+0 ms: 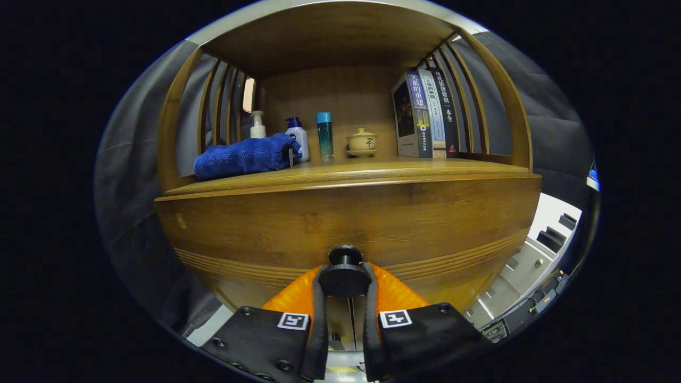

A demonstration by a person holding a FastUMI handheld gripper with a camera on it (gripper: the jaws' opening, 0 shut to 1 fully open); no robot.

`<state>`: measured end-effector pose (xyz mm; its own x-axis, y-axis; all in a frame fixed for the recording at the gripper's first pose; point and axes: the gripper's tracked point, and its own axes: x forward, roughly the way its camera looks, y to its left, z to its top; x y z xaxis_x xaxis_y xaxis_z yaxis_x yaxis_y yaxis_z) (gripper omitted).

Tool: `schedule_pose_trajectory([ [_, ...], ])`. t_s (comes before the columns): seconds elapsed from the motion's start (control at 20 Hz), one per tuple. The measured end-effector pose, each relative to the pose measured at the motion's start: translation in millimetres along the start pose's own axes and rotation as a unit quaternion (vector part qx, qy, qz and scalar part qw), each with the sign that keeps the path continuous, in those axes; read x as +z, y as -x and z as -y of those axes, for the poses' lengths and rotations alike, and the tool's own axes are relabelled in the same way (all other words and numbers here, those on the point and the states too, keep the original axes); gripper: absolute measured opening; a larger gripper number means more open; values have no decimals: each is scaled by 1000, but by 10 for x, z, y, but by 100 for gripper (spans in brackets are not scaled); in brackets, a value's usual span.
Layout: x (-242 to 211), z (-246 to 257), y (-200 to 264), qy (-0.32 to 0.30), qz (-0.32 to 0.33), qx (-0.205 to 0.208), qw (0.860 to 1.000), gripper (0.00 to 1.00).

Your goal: Pull open the drawer, take out the items inside it, and place them on the countertop above the cabinet.

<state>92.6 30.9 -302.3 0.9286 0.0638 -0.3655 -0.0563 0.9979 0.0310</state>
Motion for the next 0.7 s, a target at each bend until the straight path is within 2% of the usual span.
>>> schedule_pose_trajectory([
  [0.7, -146, -41, 607, -9, 6, -9, 1000, 35],
])
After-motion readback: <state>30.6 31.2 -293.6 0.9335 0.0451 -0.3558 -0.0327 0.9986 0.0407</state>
